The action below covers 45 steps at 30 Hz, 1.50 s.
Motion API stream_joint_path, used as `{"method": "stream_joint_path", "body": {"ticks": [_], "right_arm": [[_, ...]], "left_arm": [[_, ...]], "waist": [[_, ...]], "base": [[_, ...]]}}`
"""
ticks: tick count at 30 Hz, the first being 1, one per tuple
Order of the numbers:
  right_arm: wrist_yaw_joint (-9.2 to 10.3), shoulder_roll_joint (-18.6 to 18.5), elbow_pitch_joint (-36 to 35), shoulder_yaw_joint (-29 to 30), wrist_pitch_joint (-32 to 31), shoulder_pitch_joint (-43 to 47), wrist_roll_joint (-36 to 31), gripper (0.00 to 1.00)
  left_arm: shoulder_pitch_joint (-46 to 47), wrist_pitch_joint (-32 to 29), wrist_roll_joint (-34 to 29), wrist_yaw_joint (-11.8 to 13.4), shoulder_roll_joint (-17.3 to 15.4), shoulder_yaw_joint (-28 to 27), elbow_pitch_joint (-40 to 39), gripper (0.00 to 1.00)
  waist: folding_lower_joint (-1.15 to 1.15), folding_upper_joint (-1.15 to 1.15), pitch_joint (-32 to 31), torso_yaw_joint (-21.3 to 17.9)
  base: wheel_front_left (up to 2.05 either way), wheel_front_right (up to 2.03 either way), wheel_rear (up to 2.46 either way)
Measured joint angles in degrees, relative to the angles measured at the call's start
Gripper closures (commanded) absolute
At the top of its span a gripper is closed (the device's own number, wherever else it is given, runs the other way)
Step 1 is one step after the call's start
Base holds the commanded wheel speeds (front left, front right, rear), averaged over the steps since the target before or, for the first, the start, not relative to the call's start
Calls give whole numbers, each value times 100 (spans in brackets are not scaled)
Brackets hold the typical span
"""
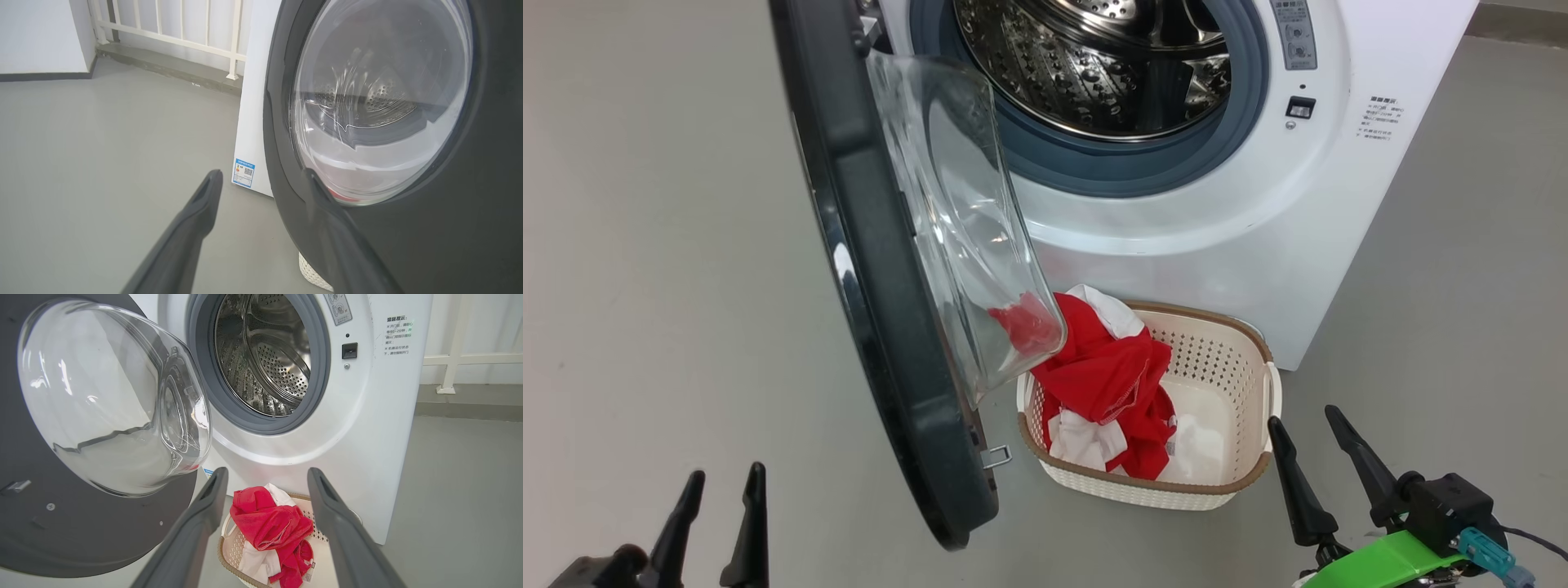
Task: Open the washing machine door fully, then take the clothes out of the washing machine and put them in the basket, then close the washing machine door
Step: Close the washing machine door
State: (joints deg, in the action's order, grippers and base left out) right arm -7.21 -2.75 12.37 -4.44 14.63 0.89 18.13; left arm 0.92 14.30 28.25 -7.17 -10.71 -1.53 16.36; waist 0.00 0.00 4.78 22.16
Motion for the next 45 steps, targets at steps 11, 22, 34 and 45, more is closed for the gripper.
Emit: {"method": "stream_joint_path", "body": {"ticks": [11,22,34,45], "right_arm": [[0,0,1,23,0,-1,0,0],[0,0,0,34,0,-1,0,0],[0,1,0,41,0,-1,2,0],[0,2,0,32,0,-1,41,0]], "left_arm": [[-204,0,-715,0,322,-256,-103,0],[-205,0,-721,0,325,-275,-75,0],[-176,0,-343,0,259,-240,-219,0],[145,0,815,0,-347,-130,-557,100]], "waist": [[0,0,-29,-24],[0,0,-8,-29],[0,0,-24,-35],[0,0,-30,-115]], "base": [[0,0,0],[0,0,0],[0,0,0],[0,0,0]]}}
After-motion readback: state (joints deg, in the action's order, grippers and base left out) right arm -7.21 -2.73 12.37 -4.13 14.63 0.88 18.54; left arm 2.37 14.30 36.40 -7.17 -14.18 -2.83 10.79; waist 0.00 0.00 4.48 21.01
